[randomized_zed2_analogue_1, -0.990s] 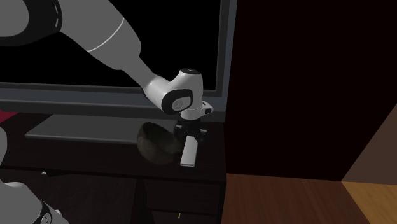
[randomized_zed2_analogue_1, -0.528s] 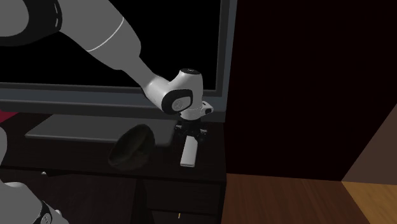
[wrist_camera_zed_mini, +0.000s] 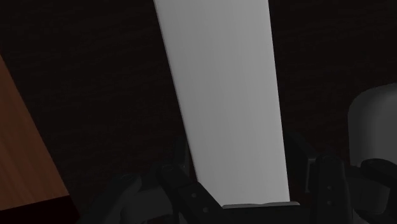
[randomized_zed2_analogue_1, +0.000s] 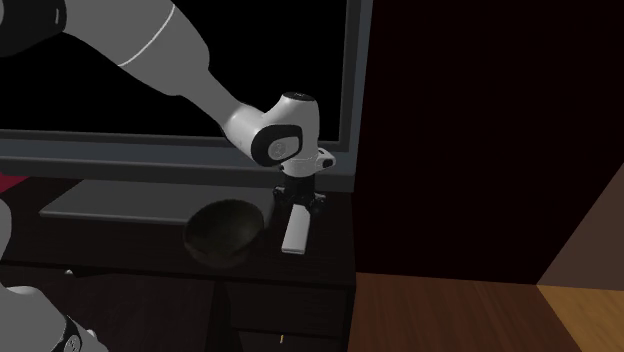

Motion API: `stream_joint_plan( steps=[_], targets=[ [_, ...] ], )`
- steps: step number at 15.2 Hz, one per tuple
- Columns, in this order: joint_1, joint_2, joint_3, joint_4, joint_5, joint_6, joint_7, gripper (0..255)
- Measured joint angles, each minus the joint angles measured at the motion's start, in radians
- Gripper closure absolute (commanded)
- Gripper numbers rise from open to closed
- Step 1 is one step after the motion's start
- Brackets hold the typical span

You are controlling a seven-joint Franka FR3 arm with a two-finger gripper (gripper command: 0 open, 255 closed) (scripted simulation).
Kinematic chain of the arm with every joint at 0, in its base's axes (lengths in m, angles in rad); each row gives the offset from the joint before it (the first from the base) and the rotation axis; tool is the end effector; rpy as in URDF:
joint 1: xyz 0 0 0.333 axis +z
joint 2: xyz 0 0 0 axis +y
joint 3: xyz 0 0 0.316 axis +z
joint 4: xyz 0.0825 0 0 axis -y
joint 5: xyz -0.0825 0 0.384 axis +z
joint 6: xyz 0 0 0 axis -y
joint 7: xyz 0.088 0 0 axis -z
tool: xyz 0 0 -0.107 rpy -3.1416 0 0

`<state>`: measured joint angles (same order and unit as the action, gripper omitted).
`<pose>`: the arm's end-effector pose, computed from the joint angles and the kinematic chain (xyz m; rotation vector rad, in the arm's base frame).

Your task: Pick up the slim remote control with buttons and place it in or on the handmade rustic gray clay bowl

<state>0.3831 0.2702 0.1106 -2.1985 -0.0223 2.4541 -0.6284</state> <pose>0.4881 0.2626 0.2593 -2.6348 -1.6808 0.0182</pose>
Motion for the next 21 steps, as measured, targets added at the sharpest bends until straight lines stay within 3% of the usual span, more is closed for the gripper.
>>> stream_joint_plan(
  steps=[21],
  targets=[
    [-0.005,-0.181,0.008,0.081,0.028,-0.26,-0.015,255]
  ],
)
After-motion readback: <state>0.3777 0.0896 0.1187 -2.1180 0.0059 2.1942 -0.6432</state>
